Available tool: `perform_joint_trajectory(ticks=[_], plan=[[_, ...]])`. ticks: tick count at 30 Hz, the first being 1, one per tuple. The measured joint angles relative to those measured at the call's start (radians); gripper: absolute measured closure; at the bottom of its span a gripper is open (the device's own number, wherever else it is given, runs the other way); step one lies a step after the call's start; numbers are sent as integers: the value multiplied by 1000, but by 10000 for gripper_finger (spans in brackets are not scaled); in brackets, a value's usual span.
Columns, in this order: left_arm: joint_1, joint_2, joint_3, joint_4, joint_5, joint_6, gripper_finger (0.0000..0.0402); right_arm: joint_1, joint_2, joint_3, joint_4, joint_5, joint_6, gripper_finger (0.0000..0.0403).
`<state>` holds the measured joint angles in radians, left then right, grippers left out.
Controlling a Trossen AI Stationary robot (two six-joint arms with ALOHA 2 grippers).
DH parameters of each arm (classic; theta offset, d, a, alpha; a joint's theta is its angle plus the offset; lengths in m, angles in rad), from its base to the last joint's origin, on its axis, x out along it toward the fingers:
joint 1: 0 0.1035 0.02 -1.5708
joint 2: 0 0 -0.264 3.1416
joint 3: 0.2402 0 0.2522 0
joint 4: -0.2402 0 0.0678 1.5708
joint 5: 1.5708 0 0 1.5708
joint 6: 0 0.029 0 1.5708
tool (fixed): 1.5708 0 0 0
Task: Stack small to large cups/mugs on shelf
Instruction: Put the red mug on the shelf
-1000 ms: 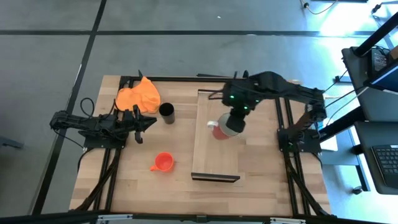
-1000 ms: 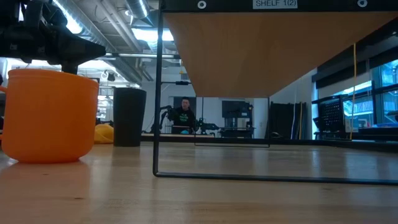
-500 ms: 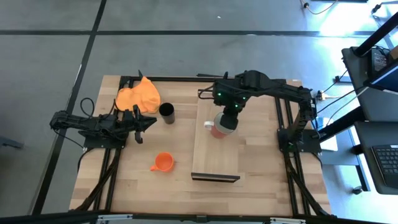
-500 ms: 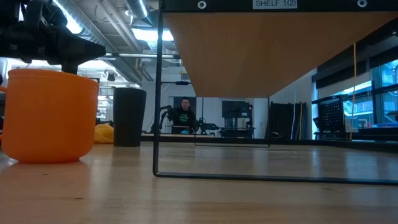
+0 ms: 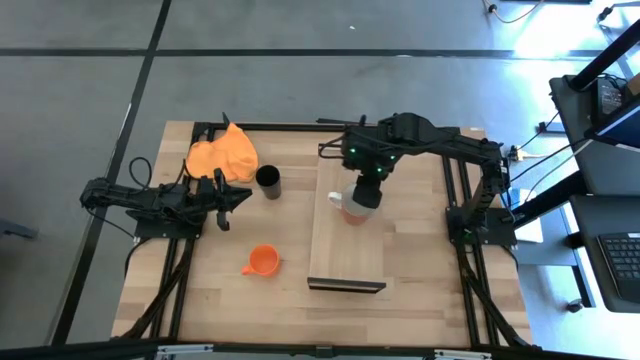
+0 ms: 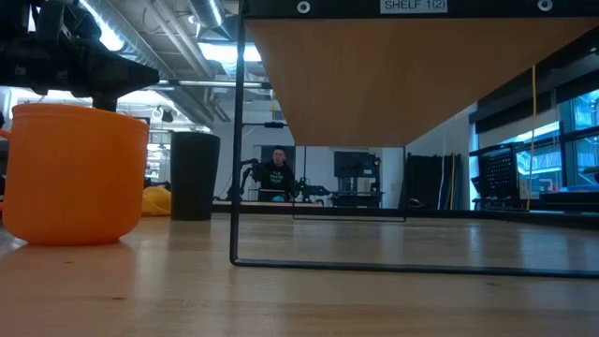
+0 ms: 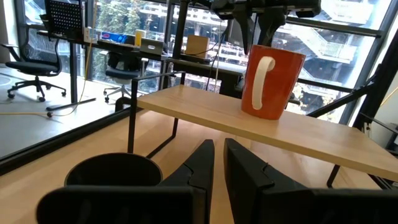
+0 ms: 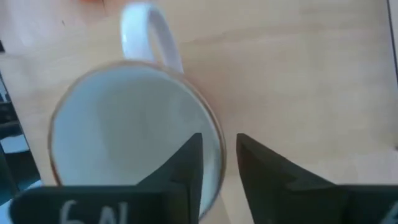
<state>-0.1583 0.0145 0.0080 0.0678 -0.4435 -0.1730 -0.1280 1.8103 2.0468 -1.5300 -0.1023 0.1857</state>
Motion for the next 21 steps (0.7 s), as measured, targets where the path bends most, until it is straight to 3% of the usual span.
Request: perform_joint_trajectory(ticks=[6, 14, 21], plan=[[0, 0, 0, 0, 0, 0, 371, 0, 0, 0, 53, 31, -16, 293], [0, 0, 0, 0, 0, 0, 371, 0, 0, 63, 74, 214, -62, 295], [0, 0, 0, 0, 0, 0, 371, 1, -1, 178, 56, 188, -15, 297]])
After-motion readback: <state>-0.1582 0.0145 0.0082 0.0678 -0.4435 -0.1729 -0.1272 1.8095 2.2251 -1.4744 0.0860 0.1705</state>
